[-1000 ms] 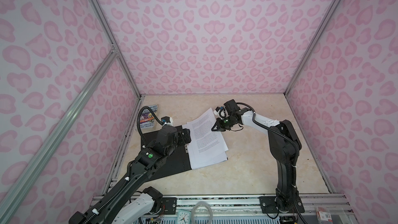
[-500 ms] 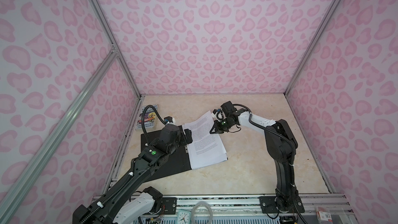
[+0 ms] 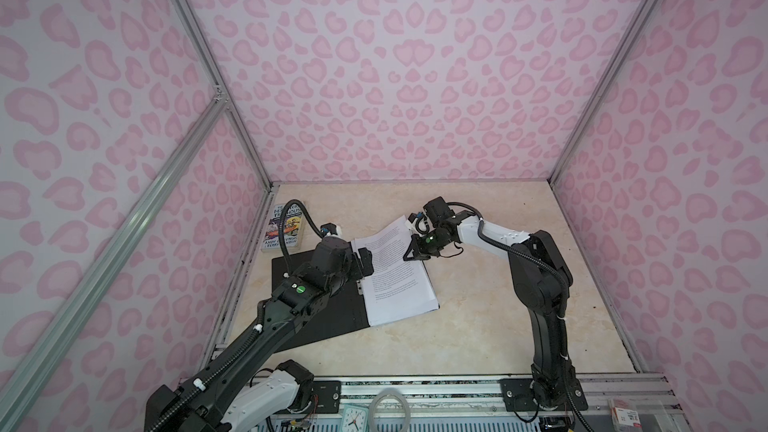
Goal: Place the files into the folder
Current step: 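Lower the sheet onto the folder stack with the right gripper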
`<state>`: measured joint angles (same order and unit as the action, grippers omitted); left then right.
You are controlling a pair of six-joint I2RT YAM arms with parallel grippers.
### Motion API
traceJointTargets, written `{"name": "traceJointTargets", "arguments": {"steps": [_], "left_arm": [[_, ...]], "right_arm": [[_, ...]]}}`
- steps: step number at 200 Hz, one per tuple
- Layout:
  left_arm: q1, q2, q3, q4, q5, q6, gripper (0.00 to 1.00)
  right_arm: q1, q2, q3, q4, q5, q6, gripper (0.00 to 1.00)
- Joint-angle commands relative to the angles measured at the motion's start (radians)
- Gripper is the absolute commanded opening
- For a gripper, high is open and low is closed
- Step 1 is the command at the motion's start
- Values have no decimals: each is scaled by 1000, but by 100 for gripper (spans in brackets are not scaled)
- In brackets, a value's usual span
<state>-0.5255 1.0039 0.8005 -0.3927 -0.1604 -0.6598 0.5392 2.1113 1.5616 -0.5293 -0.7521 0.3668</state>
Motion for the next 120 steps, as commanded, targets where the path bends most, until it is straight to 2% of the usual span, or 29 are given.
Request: {"name": "traceJointTargets", "arguments": {"steps": [1,120], "left_arm": [[-1,1,6,18,7,6,98],[1,1,0,16,14,5,98]], "right_arm": [[5,14,5,-8,-9,-3,0],[18,26,21,-32,-6,-24,0]]}}
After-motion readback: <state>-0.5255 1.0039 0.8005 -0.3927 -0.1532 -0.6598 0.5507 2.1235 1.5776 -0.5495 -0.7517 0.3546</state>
